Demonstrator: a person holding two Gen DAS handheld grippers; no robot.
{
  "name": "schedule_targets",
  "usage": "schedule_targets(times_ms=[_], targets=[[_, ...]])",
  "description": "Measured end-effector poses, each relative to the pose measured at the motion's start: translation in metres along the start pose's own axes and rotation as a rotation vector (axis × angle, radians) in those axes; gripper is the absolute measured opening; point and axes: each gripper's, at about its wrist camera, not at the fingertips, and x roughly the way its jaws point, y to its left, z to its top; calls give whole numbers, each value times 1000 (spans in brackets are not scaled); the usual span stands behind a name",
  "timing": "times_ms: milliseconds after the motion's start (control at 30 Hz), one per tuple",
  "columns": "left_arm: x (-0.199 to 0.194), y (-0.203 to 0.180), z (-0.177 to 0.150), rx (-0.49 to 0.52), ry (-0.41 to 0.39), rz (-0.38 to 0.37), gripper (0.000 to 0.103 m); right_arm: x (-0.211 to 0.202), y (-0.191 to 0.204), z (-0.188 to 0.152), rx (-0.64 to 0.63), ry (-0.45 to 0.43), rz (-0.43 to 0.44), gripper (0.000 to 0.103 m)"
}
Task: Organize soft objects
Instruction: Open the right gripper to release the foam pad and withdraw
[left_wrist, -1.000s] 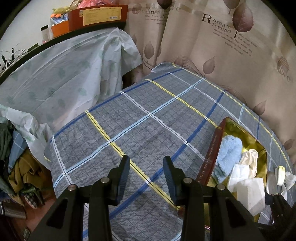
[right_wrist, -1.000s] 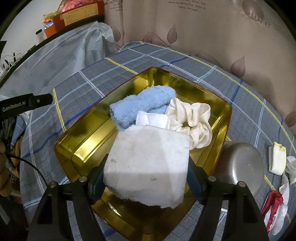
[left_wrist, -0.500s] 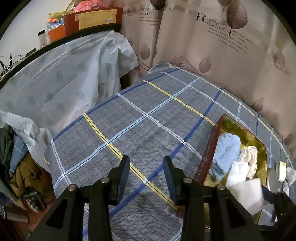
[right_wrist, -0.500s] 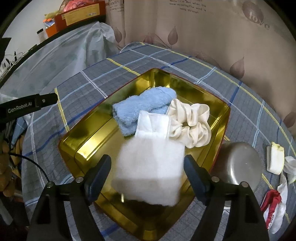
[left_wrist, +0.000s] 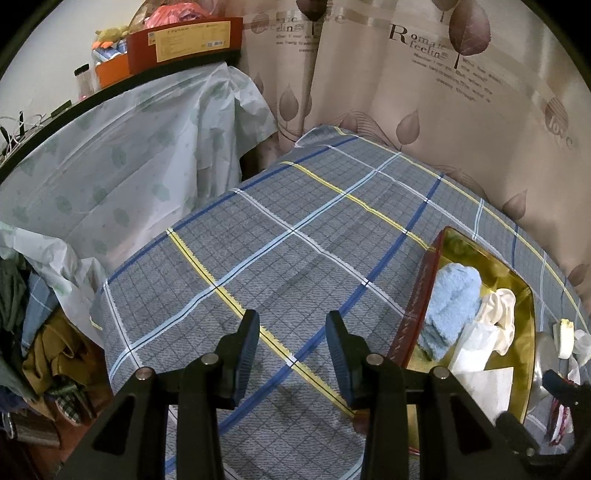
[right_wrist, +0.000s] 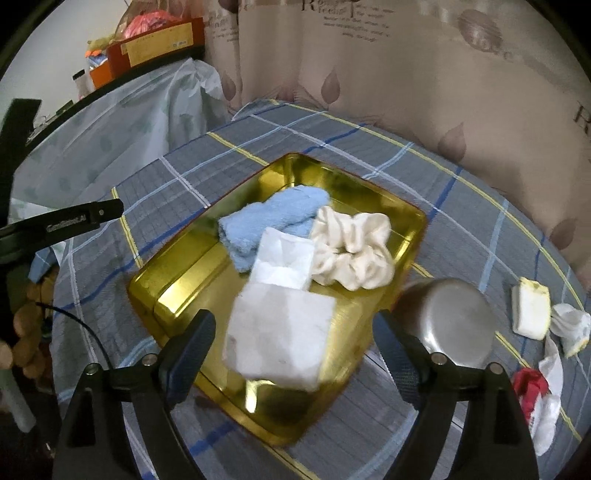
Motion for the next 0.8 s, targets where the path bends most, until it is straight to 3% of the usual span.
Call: schedule_targets(times_ms=[233, 533, 800], targets=[[-1, -3, -1, 27, -6, 12, 38, -39, -52, -27, 81, -13, -62, 84], [-8, -13, -6, 57, -36, 25, 38, -100, -171, -74, 259, 12, -232, 84], [-20, -50, -22, 205, -59, 6, 38, -111, -254, -121, 405, 87, -315, 81]])
